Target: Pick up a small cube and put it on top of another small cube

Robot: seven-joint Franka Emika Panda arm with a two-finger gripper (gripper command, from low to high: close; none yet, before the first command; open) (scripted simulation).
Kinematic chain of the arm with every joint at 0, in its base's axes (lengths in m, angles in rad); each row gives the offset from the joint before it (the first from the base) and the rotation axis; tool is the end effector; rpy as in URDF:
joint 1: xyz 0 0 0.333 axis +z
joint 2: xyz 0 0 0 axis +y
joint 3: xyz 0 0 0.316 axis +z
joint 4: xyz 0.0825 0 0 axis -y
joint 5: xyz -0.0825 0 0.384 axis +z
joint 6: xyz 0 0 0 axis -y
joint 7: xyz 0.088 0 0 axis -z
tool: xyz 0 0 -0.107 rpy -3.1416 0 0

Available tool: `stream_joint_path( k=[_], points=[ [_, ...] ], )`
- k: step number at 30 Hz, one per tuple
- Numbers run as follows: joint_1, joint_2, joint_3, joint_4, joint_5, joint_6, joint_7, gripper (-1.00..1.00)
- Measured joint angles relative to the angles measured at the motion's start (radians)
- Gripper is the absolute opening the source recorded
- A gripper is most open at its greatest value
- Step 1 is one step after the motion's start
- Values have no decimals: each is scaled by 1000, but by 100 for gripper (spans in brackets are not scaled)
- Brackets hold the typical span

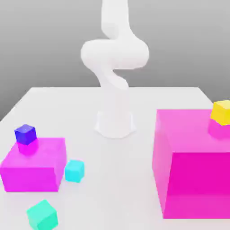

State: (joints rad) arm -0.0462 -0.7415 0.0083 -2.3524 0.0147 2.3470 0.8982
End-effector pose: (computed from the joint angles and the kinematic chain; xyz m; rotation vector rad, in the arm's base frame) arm 0.3713 -0.0128 0.6686 -2.3839 1.2145 -0.9332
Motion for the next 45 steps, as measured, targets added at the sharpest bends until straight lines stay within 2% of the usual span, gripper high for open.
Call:
stream_joint_path(
  k=[18,28,31,36,37,45],
  points=[
    [-321,420,96,-378,67,340,737,0],
    [-483,653,128,-586,31,528,1196,0],
    [-505,751,117,-590,-19,609,1267,0],
    [-421,931,17,-561,-95,756,1328,0],
    [-405,966,1,-554,-96,785,1329,-100],
    [-407,952,4,-557,-94,775,1327,-100]
  ],
)
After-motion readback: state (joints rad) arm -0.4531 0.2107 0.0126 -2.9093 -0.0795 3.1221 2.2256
